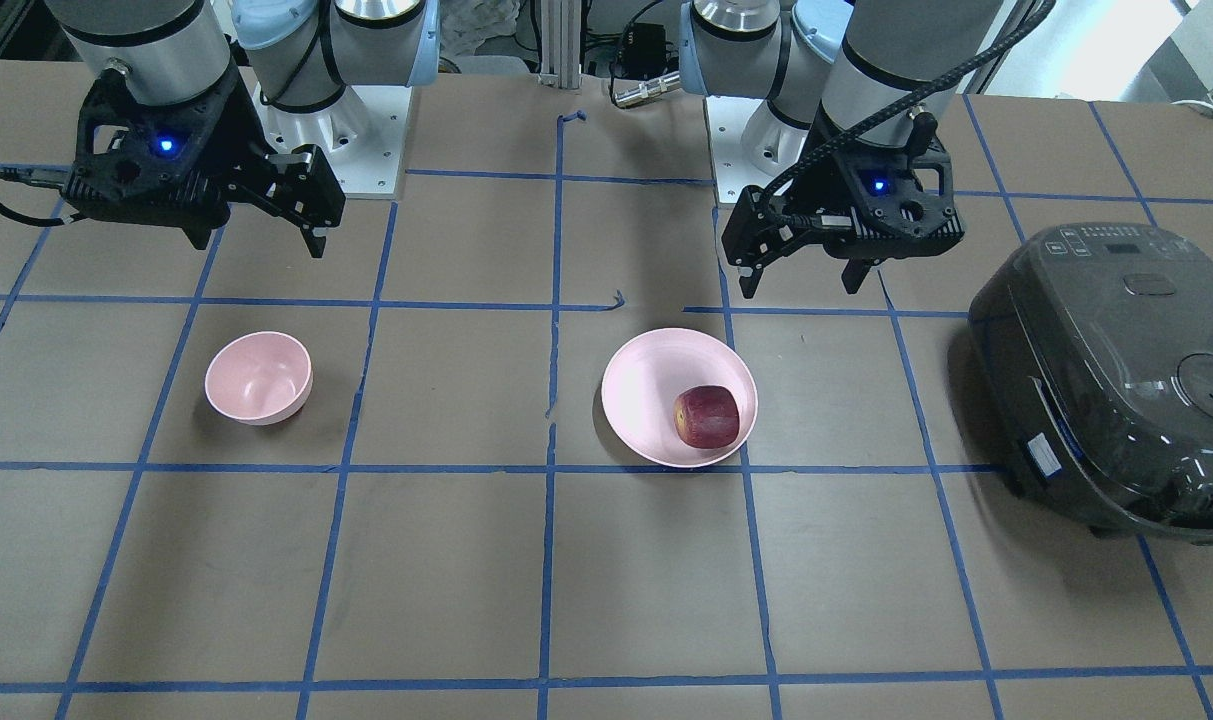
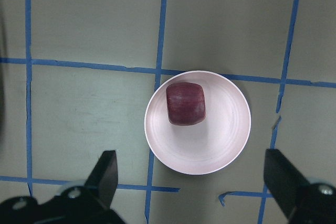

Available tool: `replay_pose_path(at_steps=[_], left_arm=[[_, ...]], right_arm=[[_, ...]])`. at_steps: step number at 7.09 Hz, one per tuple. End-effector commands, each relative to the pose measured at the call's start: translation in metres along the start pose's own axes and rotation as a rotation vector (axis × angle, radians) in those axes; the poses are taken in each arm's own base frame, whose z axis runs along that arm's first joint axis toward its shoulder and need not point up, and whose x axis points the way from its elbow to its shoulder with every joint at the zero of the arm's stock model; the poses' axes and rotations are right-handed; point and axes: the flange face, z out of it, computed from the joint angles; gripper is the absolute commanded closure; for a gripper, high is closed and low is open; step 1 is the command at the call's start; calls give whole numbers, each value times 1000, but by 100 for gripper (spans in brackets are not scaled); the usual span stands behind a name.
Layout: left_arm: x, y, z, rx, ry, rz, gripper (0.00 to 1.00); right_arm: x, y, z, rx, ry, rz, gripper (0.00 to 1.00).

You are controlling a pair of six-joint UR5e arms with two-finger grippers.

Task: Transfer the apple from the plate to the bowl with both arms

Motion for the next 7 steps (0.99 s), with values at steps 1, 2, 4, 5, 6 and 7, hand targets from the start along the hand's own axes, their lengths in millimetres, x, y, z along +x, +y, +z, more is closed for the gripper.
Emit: replay_pose_path(at_steps=[1, 2, 4, 5, 6, 7], left_arm=[[0, 0, 1, -1, -2, 0, 0], [0, 0, 1, -1, 0, 0, 0], [0, 0, 1, -1, 0, 0, 0], [1, 0, 1, -1, 4, 0, 0], [1, -7, 13, -15, 5, -6, 0], [2, -15, 43, -60, -4, -18, 0]], right_arm=[[9, -5, 1, 1, -2, 8, 0], [46, -14, 0, 3, -4, -11, 0], [132, -25, 0, 5, -2, -146, 0], [159, -25, 1, 1, -4, -168, 0], [173, -25, 1, 0, -8, -166, 0], [174, -25, 3, -8, -9, -167, 0]])
